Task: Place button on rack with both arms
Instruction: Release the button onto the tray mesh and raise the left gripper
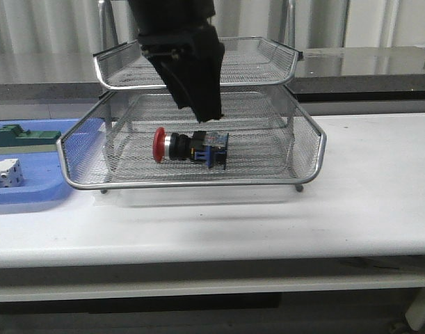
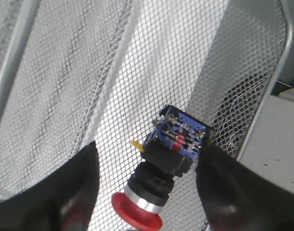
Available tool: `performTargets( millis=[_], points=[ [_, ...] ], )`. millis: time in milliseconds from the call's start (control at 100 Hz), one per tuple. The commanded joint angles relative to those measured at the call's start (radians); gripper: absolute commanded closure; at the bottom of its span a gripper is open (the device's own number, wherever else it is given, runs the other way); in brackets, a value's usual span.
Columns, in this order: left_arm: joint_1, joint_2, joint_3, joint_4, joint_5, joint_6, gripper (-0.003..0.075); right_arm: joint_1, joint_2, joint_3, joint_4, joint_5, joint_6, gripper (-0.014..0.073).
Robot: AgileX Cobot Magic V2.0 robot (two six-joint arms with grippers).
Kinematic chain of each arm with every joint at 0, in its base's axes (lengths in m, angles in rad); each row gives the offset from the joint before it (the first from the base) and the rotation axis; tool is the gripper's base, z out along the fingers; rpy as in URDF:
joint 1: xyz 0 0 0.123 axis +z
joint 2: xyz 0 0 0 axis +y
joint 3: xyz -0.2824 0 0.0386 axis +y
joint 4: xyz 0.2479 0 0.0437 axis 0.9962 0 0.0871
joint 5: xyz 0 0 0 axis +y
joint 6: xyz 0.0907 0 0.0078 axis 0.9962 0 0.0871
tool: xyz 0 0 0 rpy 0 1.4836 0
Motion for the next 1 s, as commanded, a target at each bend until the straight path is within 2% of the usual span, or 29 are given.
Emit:
performTargets(
  millis=[0,210,600,730,990],
  points=[
    [-0.001,-0.061,-0.08,-0.021,0.034,-0.035,0.029,-0.001,0.002,-0.02,-0.014,-0.062,-0.001,0.0662],
    [0.045,-0.122,-0.114,-0.014,0.052,-0.139,0.03,-0.001,0.002,-0.02,-0.014,-0.062,-0.001,0.0662],
    [0.258,-0.279,-0.086,-0.005,0.052,-0.212,0.0384,-0.001,0.002,-0.02,-0.014,-0.062,-0.001,0.0662],
    [0.324,-0.359,0.008,-0.005,0.013,-0.217,0.0385,-0.001,0.002,-0.02,-0.014,-0.062,-0.001,0.0662],
    [0.41,-0.608,0.342,-0.005,-0.239,-0.249,0.0385,-0.001,0.002,-0.02,-0.014,-0.062,-0.001,0.0662]
  ],
)
